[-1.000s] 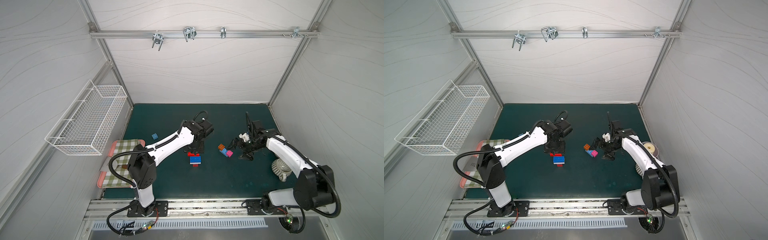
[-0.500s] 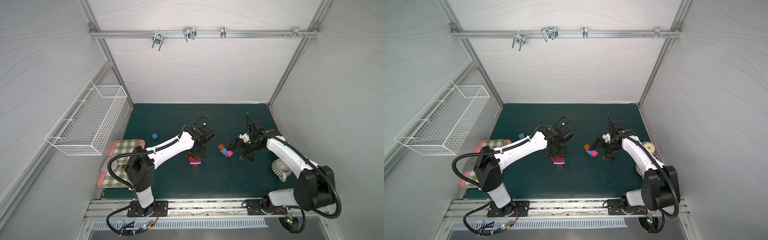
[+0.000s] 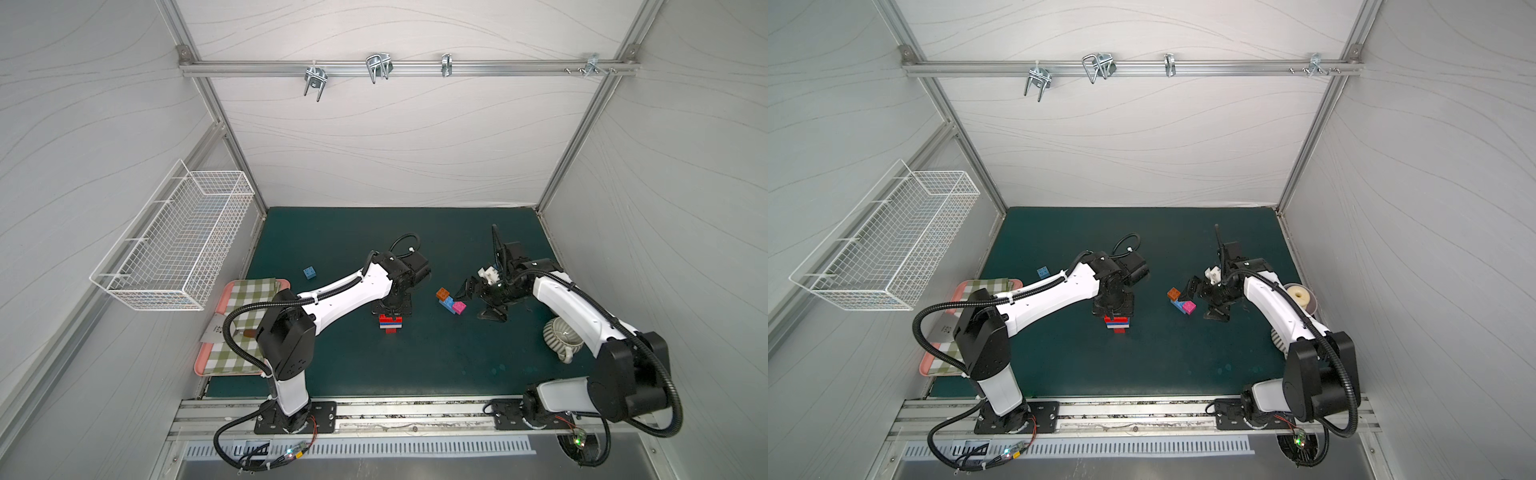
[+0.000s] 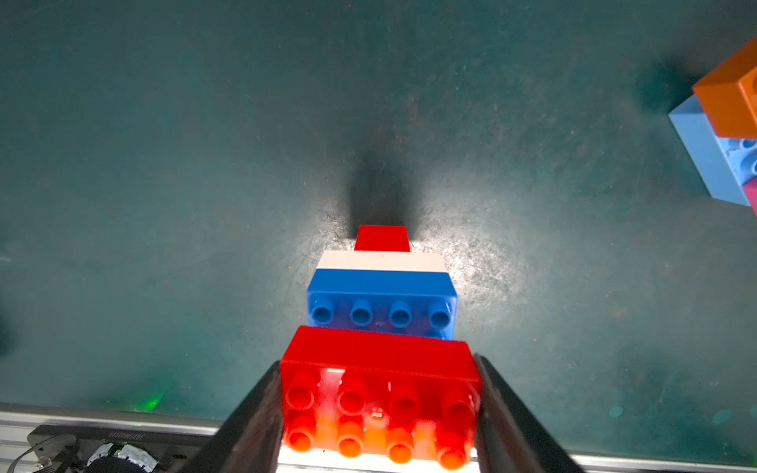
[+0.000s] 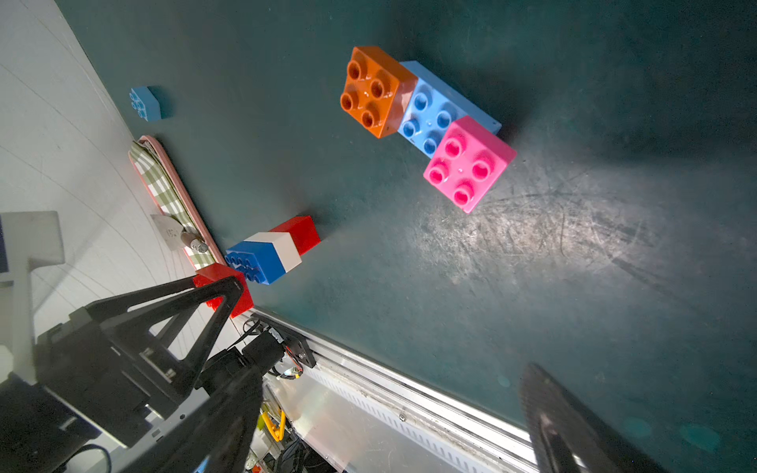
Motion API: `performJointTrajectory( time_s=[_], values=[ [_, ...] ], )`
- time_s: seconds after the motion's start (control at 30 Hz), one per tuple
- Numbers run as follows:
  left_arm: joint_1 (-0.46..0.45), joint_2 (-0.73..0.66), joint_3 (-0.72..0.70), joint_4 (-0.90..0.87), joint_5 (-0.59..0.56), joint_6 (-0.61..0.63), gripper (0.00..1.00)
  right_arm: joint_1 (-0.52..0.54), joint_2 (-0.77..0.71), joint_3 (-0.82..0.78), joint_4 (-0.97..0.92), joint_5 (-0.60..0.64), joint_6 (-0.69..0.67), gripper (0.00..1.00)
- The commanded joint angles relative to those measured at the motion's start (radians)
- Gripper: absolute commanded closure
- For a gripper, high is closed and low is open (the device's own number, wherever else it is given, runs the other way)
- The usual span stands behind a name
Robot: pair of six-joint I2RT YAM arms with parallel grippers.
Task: Assemble a carrot with lego
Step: Assemble the lego brick with the lego brick.
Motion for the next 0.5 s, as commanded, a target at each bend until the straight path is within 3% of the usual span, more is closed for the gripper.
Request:
performJointTrajectory(
  time_s=[0.0, 0.47],
  values=[
    [-0.003, 0.017, 0.011, 0.01, -0.022, -0.007, 0.72, -0.005, -0.019, 0.001, -0.011, -0.006, 0.008, 0.01],
    [-0.004, 0.023, -0.002, 0.016, -0.028, -0.006, 0.73, -0.008, -0.016, 0.001, -0.013, -0.004, 0.002, 0.01]
  ],
)
